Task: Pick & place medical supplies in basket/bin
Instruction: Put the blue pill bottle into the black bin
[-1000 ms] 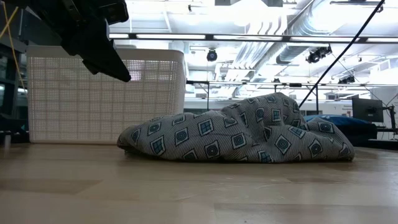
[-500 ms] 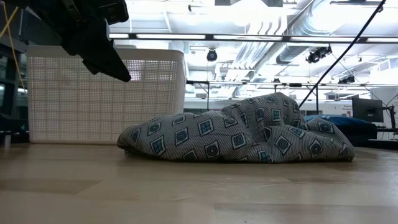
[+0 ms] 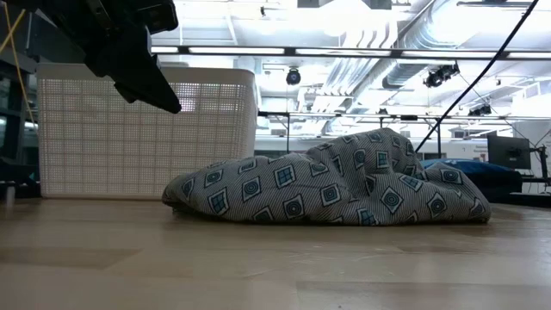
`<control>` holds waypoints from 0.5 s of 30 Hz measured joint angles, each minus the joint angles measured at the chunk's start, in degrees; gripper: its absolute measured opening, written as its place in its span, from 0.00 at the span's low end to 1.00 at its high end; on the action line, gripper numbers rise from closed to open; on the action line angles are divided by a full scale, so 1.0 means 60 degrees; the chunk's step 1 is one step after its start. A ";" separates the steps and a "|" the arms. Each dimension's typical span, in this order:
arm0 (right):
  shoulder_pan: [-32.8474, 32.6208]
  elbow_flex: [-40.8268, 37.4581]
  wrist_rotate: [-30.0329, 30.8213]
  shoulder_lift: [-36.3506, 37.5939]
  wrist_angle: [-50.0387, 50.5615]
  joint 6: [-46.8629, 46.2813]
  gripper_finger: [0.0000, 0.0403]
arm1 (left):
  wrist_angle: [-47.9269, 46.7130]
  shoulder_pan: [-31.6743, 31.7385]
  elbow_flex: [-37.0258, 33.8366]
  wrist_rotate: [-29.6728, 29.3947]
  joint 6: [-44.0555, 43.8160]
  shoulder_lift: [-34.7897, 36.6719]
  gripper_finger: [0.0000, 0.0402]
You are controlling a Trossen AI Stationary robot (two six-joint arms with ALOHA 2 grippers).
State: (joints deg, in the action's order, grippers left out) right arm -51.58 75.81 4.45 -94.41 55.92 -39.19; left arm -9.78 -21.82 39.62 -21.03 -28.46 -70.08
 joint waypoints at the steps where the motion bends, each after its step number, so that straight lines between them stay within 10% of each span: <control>1: -0.0006 0.0000 -0.0019 0.0008 0.0054 0.0002 0.25 | 0.0000 0.0000 0.0000 -0.0002 0.0002 0.0000 0.18; 15: -0.0421 0.0000 -0.0543 0.0188 0.0807 -0.0284 0.25 | 0.0000 0.0003 -0.0003 -0.0001 0.0000 0.0000 0.18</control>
State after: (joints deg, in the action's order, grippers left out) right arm -54.10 75.81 1.19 -93.29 60.77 -40.89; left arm -9.78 -21.81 39.60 -21.03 -28.46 -70.08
